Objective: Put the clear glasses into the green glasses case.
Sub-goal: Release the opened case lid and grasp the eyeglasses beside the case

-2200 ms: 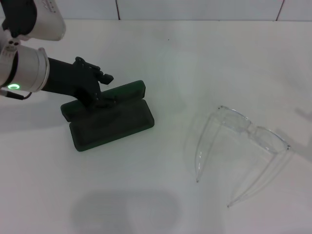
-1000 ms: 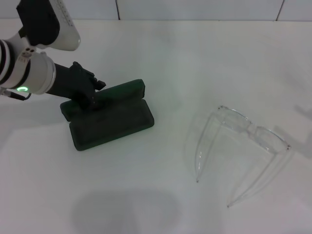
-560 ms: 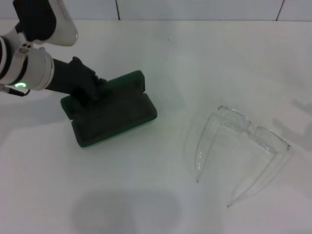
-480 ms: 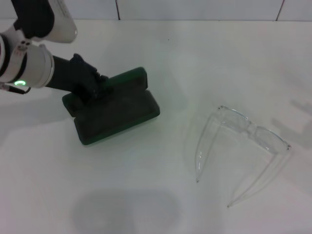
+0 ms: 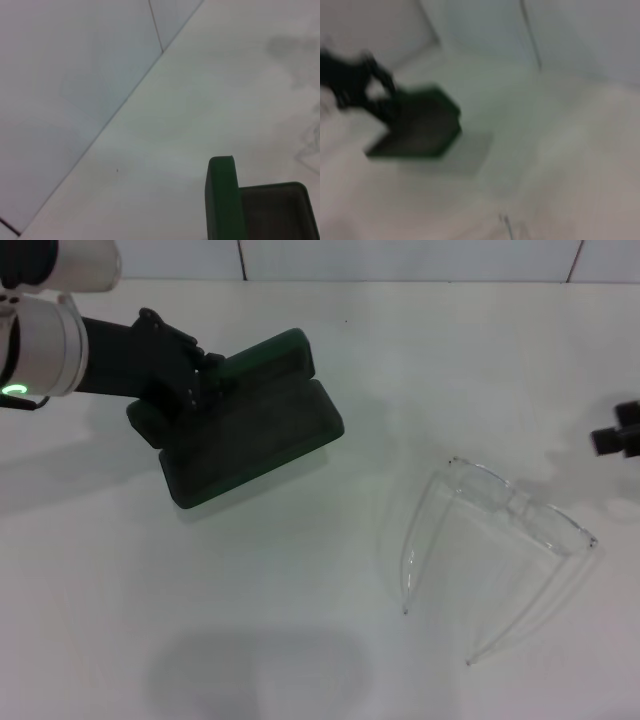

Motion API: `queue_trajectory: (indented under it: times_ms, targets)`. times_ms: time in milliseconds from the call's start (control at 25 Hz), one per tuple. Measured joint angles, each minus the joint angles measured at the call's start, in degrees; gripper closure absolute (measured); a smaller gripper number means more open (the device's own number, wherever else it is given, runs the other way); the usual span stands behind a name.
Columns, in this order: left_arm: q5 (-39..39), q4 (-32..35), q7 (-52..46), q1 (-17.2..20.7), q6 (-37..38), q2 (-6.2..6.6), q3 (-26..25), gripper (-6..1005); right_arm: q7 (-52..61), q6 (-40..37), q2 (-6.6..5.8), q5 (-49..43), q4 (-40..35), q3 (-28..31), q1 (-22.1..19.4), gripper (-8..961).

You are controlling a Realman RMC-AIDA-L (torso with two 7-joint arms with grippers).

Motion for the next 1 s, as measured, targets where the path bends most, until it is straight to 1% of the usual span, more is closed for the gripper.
queue_trajectory:
  times_ms: [40, 80, 160, 280, 360, 520, 680, 880, 1000]
  targets:
    - [0.0, 0.0, 0.0, 0.0, 0.0, 0.00, 0.0, 796, 0.0, 0.0, 0.00, 0.0, 0.0, 0.0, 0.0, 209]
    - [-1.0, 0.1, 0.0, 0.2, 0.0, 0.00, 0.0, 796, 3.4, 0.8, 0.68, -5.0, 0.8, -4.3, 3.9, 251]
    - [-1.4, 0.1, 0.0, 0.4, 0.0, 0.00, 0.0, 797, 4.8, 1.4, 1.22, -7.2, 2.2, -6.5, 6.1, 298]
    - [-2.1, 0.1, 0.3, 0.8, -0.3, 0.00, 0.0, 797, 7.3, 3.6, 2.59, -11.7, 4.9, -9.8, 9.9, 367]
    - [-2.8, 0.1, 0.4, 1.1, -0.3, 0.00, 0.0, 797, 10.0, 5.0, 2.93, -14.6, 6.5, -12.3, 12.0, 414]
    - [-3.3, 0.0, 0.5, 1.6, -0.4, 0.00, 0.0, 797, 14.9, 6.5, 3.15, -19.0, 10.0, -17.1, 15.7, 436]
    - [-3.6, -0.1, 0.7, 2.0, -0.4, 0.00, 0.2, 796, 15.9, 7.8, 3.42, -19.4, 11.1, -20.0, 16.5, 458]
    - [-5.3, -0.1, 1.5, 2.3, -0.3, 0.00, 0.5, 796, 16.2, 9.6, 3.50, -19.1, 13.0, -20.9, 16.6, 486]
    - [-5.3, -0.1, 1.5, 2.4, -0.3, 0.00, 0.5, 796, 16.2, 10.6, 3.51, -19.1, 14.8, -22.0, 16.5, 538]
